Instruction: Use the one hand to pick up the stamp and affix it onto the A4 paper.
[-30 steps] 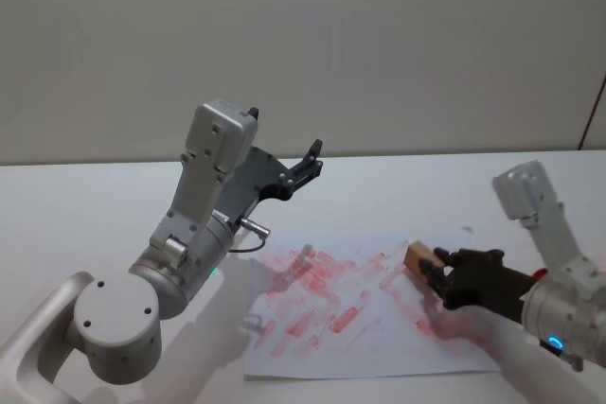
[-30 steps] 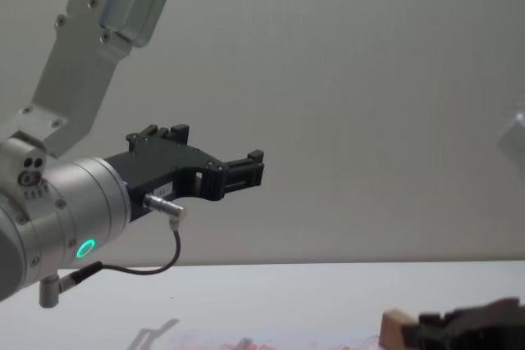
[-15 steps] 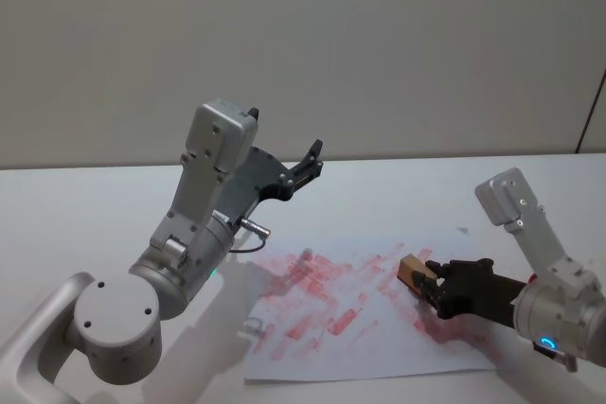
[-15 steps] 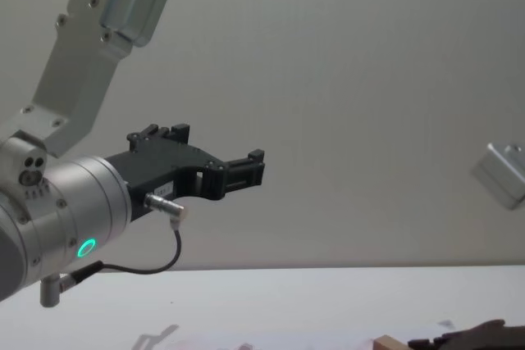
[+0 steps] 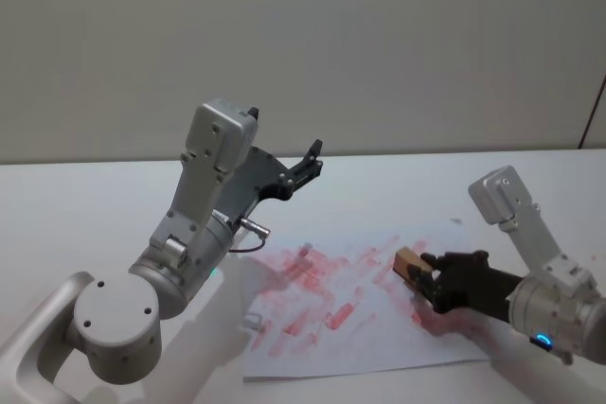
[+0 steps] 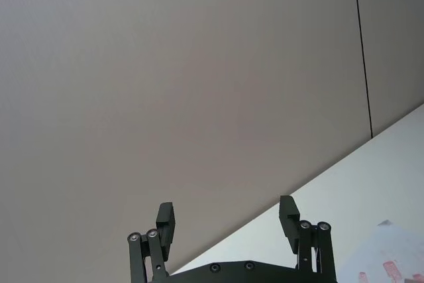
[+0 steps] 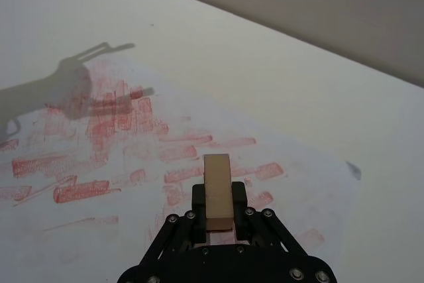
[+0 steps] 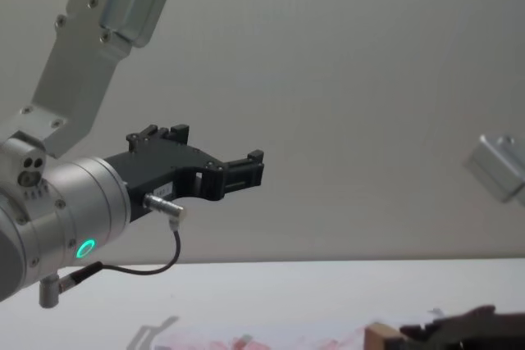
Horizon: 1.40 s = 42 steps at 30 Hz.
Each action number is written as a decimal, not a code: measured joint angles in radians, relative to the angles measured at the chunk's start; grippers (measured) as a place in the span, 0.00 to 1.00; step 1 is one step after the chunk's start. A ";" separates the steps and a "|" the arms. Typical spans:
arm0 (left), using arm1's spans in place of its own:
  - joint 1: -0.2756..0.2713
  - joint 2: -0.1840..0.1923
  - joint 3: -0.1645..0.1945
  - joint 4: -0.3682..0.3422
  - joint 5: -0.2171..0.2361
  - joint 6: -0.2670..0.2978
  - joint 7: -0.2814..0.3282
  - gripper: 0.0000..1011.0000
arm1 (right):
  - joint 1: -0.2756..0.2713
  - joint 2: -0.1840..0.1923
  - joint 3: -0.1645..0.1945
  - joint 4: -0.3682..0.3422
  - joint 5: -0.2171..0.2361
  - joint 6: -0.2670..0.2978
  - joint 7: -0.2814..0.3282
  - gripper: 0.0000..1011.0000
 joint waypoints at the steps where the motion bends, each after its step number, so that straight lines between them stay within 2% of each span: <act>1: 0.000 0.000 0.000 0.000 0.000 0.000 0.000 0.99 | 0.000 0.000 0.000 -0.003 0.000 -0.006 -0.001 0.21; 10: 0.000 0.000 0.000 0.000 0.000 0.000 0.000 0.99 | -0.006 0.014 0.013 -0.063 0.025 -0.080 -0.023 0.21; 16: 0.000 0.000 0.000 0.000 0.000 0.000 0.000 0.99 | -0.038 0.040 0.038 -0.132 0.072 -0.136 -0.076 0.21; 22: 0.000 0.000 0.000 0.000 0.000 0.000 0.000 0.99 | -0.083 0.069 0.061 -0.188 0.116 -0.156 -0.146 0.21; 32: 0.000 0.000 0.000 0.000 0.000 0.000 0.000 0.99 | -0.165 0.118 0.100 -0.259 0.174 -0.135 -0.263 0.21; 42: 0.000 0.000 0.000 0.000 0.000 0.000 0.000 0.99 | -0.254 0.167 0.142 -0.299 0.229 -0.058 -0.379 0.21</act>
